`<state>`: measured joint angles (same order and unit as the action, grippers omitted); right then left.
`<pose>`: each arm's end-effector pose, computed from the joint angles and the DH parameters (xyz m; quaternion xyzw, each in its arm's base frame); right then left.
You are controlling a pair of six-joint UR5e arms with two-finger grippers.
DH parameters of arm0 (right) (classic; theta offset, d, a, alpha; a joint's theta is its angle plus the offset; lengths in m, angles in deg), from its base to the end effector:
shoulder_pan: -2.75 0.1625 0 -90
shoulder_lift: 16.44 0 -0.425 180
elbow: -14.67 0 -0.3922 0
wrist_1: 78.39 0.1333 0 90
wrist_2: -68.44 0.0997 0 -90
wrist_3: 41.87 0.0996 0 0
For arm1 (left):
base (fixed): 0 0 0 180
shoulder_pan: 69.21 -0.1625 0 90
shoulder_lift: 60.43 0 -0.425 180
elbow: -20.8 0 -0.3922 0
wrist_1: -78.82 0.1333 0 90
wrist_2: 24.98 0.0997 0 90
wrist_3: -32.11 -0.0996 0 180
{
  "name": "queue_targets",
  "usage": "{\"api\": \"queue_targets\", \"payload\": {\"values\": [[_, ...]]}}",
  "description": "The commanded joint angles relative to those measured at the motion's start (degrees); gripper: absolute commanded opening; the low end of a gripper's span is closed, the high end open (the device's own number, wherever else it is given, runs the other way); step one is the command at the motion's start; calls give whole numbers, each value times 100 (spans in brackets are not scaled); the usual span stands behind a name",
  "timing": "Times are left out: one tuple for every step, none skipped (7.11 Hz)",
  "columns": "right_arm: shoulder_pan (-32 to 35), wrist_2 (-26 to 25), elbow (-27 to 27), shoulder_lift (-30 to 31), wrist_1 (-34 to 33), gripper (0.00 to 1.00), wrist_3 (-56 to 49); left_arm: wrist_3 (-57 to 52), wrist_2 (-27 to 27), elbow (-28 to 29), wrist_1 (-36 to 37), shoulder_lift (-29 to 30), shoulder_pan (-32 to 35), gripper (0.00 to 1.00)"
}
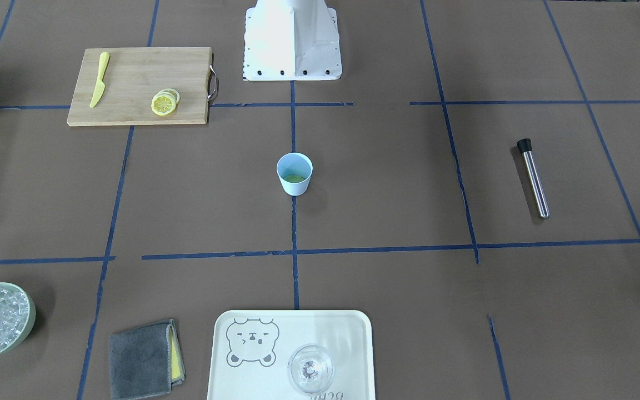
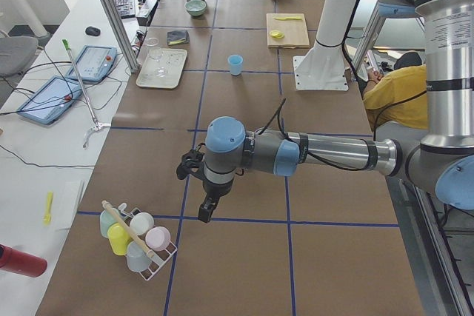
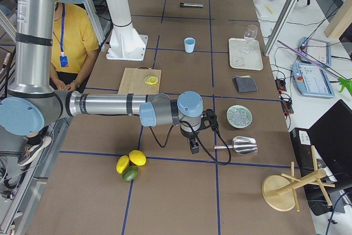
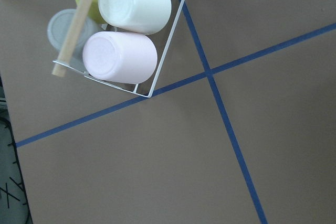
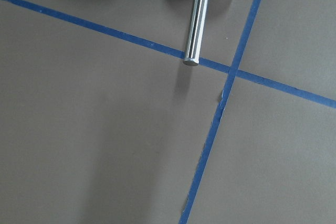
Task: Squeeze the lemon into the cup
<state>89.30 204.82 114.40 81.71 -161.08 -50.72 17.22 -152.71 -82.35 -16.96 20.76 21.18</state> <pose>0.0346 -0.4438 0.6249 0.0897 -0.3888 -0.1285 0.9079 -0.0753 -0.4375 0.6128 0.1255 0.3081 0.1472 0.9315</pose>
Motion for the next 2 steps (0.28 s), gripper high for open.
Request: {"api": "queue_targets", "payload": {"values": [[2, -128, -41, -24, 34, 100, 302, -6, -242, 129, -37, 358, -215, 100], [2, -146, 28, -24, 43, 100, 566, 3, -261, 242, -54, 501, -241, 100]]}}
